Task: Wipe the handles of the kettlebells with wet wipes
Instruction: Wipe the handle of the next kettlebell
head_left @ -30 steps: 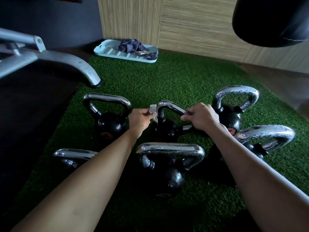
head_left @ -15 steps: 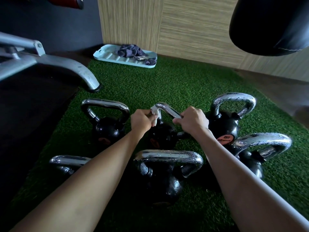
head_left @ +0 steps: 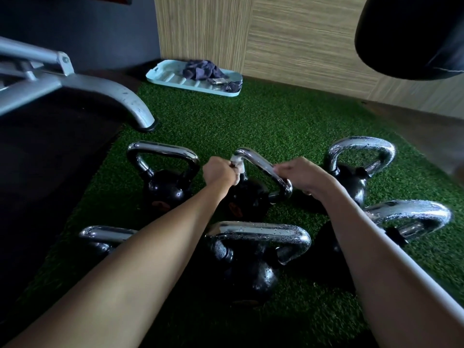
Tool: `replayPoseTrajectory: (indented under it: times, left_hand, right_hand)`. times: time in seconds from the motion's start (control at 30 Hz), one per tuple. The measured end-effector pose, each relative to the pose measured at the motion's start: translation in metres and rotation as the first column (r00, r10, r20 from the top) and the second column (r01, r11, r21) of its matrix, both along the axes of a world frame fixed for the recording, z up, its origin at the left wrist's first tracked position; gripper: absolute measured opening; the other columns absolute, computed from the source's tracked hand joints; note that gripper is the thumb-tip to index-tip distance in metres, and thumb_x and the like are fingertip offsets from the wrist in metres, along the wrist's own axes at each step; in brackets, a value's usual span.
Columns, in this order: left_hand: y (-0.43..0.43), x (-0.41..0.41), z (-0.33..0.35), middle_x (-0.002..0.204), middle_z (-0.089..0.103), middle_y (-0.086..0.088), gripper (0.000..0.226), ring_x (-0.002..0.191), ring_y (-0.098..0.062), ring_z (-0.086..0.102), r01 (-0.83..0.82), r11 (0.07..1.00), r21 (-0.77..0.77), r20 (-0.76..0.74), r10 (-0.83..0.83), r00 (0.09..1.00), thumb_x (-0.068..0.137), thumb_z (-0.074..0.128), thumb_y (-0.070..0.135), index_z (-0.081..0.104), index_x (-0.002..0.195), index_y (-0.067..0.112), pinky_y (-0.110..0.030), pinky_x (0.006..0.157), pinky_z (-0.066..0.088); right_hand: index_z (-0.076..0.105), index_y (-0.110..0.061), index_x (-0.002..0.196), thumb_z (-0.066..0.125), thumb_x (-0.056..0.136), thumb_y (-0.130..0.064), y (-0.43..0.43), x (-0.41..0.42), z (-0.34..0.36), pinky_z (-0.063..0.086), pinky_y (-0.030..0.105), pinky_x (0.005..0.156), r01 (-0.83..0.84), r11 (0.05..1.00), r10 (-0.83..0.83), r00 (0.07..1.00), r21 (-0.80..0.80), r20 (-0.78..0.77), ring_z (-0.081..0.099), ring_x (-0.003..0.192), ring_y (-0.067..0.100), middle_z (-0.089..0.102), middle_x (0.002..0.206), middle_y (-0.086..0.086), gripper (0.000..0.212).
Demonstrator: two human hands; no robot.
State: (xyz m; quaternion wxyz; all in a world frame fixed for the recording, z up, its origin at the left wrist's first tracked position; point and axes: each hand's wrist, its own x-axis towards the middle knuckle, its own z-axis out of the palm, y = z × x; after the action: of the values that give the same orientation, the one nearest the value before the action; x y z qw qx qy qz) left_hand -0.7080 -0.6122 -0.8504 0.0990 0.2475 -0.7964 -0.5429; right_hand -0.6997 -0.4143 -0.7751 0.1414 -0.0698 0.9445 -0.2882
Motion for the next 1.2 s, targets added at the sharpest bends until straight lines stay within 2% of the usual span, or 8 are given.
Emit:
replayPoseTrajectory:
  times: [0.07, 0.2, 0.43, 0.53, 0.67, 0.97, 1.1, 1.2]
  left_hand:
    - [-0.001, -0.001, 0.007, 0.079, 0.075, -0.008, 0.015, 0.065, -0.018, 0.072, 0.017, 1.000, -0.015, -0.091, -0.018, 0.996, 0.085, 0.078, 0.002, 0.078, 0.099, 0.006, -0.031, 0.059, 0.061]
    - [0.003, 0.007, 0.011, 0.070, 0.075, 0.001, 0.007, 0.059, -0.014, 0.071, 0.023, 0.981, -0.193, -0.215, -0.065, 0.974, 0.080, 0.087, 0.015, 0.083, 0.086, 0.016, -0.032, 0.050, 0.059]
    - [0.016, 0.020, 0.018, 0.076, 0.077, 0.003, 0.027, 0.064, -0.012, 0.074, 0.034, 0.998, -0.050, -0.198, -0.043, 0.979, 0.070, 0.094, 0.021, 0.081, 0.092, 0.017, -0.037, 0.061, 0.064]
    - [0.012, 0.023, 0.026, 0.078, 0.077, 0.002, 0.040, 0.063, -0.010, 0.074, 0.034, 0.998, 0.054, -0.169, -0.024, 0.985, 0.060, 0.099, 0.025, 0.077, 0.091, 0.016, -0.029, 0.058, 0.063]
    - [0.027, 0.035, 0.035, 0.070, 0.075, 0.005, 0.032, 0.051, -0.002, 0.069, 0.117, 0.993, 0.019, -0.164, -0.113, 0.980, 0.063, 0.098, 0.030, 0.076, 0.084, 0.020, -0.016, 0.045, 0.051]
    - [0.047, 0.040, 0.054, 0.069, 0.076, 0.007, 0.034, 0.061, -0.001, 0.070, 0.209, 0.976, 0.059, 0.028, -0.211, 0.977, 0.060, 0.097, 0.043, 0.081, 0.081, 0.021, -0.015, 0.042, 0.044]
    - [0.049, 0.043, 0.054, 0.074, 0.077, 0.007, 0.032, 0.064, -0.003, 0.072, 0.273, 0.959, 0.077, 0.007, -0.274, 0.962, 0.066, 0.095, 0.039, 0.081, 0.088, 0.021, -0.014, 0.046, 0.047]
    - [0.029, 0.039, 0.060, 0.085, 0.078, 0.008, 0.033, 0.067, -0.004, 0.068, 0.244, 0.956, 0.162, -0.042, -0.240, 0.970, 0.063, 0.096, 0.035, 0.079, 0.089, 0.023, -0.011, 0.047, 0.045]
  right_hand:
    - [0.065, -0.025, 0.131, 0.056, 0.102, -0.038, 0.002, 0.000, 0.000, 0.060, 0.046, 0.086, 0.023, 0.999, -0.021, 0.999, -0.040, 0.035, 0.071, 0.079, 0.029, 0.065, 0.131, 0.020, 0.033]
    - [0.066, -0.025, 0.130, 0.057, 0.101, -0.037, 0.005, 0.000, -0.003, 0.041, 0.019, 0.041, 0.065, 0.993, -0.062, 0.997, -0.099, 0.039, 0.042, 0.035, 0.003, 0.066, 0.127, 0.021, 0.033]
    - [0.068, -0.026, 0.126, 0.060, 0.099, -0.039, 0.002, 0.005, 0.000, 0.050, 0.050, 0.098, 0.099, 0.984, -0.090, 0.994, -0.148, 0.069, 0.064, 0.114, 0.043, 0.063, 0.133, 0.020, 0.032]
    - [0.071, -0.028, 0.123, 0.062, 0.098, -0.038, 0.001, 0.004, -0.002, 0.056, 0.033, 0.072, 0.123, 0.975, -0.114, 0.992, -0.184, 0.058, 0.070, 0.072, 0.025, 0.071, 0.117, 0.014, 0.028]
    - [0.075, -0.027, 0.115, 0.065, 0.096, -0.035, 0.002, -0.001, -0.005, 0.023, 0.016, 0.032, 0.148, 0.970, -0.144, 0.989, -0.194, 0.033, 0.023, 0.028, 0.002, 0.056, 0.058, -0.006, 0.024]
    - [0.076, -0.027, 0.105, 0.060, 0.100, -0.037, 0.014, -0.006, 0.000, 0.024, 0.018, 0.043, 0.158, 0.934, -0.083, 0.968, -0.319, 0.236, 0.026, 0.044, 0.007, 0.037, 0.060, -0.004, 0.019]
    - [0.074, -0.030, 0.117, 0.064, 0.098, -0.024, 0.014, 0.004, -0.001, 0.028, 0.019, 0.042, 0.134, 0.893, -0.130, 0.991, -0.429, 0.039, 0.035, 0.044, 0.006, 0.069, 0.082, -0.001, 0.023]
    - [0.075, -0.037, 0.115, 0.077, 0.085, -0.013, 0.019, 0.011, -0.001, 0.045, 0.017, 0.064, 0.033, 0.928, -0.124, 0.966, -0.372, -0.225, 0.064, 0.080, 0.007, 0.076, 0.105, 0.001, 0.038]
